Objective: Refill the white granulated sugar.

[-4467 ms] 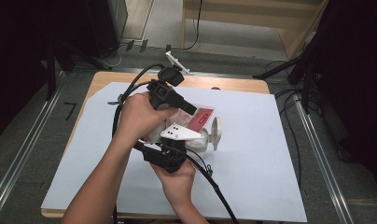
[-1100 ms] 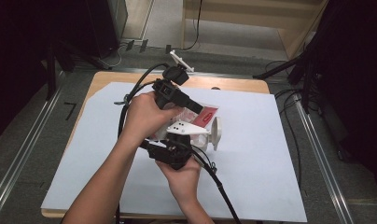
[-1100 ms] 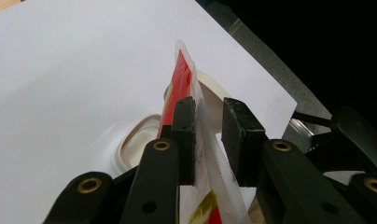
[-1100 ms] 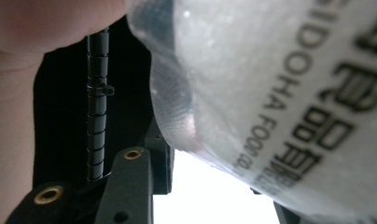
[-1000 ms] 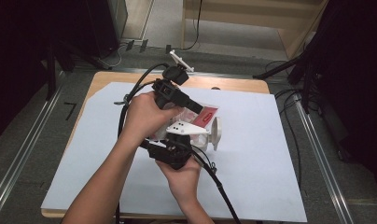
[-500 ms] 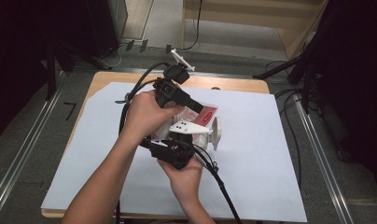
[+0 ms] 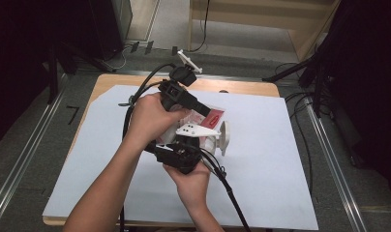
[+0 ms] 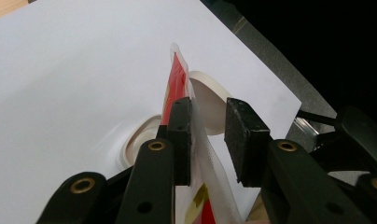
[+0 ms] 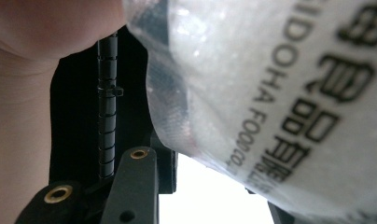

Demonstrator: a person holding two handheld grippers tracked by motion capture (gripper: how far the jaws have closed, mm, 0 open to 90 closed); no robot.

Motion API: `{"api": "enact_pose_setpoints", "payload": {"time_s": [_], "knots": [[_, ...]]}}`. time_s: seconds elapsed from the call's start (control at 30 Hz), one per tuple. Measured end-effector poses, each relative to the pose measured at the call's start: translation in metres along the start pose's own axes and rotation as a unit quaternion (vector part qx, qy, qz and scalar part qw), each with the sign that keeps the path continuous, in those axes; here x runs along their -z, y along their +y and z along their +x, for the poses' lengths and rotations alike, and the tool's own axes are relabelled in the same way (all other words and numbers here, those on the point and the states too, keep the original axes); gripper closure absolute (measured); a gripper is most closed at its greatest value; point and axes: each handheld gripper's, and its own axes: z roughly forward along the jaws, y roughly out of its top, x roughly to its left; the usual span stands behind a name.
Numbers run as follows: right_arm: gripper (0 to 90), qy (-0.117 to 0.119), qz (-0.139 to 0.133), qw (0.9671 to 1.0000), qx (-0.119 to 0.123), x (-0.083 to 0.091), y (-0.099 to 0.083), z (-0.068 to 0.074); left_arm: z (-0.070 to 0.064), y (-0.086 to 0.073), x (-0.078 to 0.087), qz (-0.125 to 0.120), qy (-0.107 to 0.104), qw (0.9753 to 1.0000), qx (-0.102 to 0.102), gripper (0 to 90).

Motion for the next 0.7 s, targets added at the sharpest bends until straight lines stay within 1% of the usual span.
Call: {"api": "enact_pose_setpoints", "payload": {"time_s": [0.13, 0.33, 0.37, 0.43, 0.53, 0.63, 0.67, 0.7], "knots": [[64.3, 0.001, 0.003, 1.0000, 0.003, -0.001, 0.000, 0.000, 0.000, -0.002, 0.001, 0.000, 0.003, 1.0000, -0.002, 72.6], [64.1, -0.005, 0.008, 0.9999, 0.010, -0.003, -0.001, 0.001, 0.002, -0.004, 0.003, -0.002, -0.003, 1.0000, 0.002, 73.8], [64.1, -0.005, 0.008, 0.9999, 0.012, -0.003, -0.001, 0.002, 0.002, -0.005, 0.004, -0.002, -0.003, 1.0000, -0.003, 73.9], [64.0, -0.003, 0.007, 0.9999, 0.012, -0.003, -0.002, 0.003, 0.001, -0.006, 0.005, -0.001, 0.001, 1.0000, -0.001, 74.1], [64.0, -0.005, 0.009, 0.9998, 0.018, -0.005, -0.003, 0.005, 0.000, -0.010, 0.007, -0.007, 0.003, 1.0000, -0.005, 74.8], [64.0, -0.007, 0.012, 0.9996, 0.024, -0.006, -0.004, 0.007, 0.000, -0.013, 0.009, -0.014, 0.004, 0.9999, -0.004, 75.2], [64.0, -0.008, 0.014, 0.9996, 0.024, -0.006, -0.005, 0.008, -0.001, -0.015, 0.009, -0.019, 0.001, 0.9998, 0.001, 75.3], [64.0, -0.007, 0.015, 0.9996, 0.025, -0.007, -0.005, 0.008, 0.001, -0.016, 0.010, -0.016, 0.002, 0.9999, -0.003, 75.3]]}}
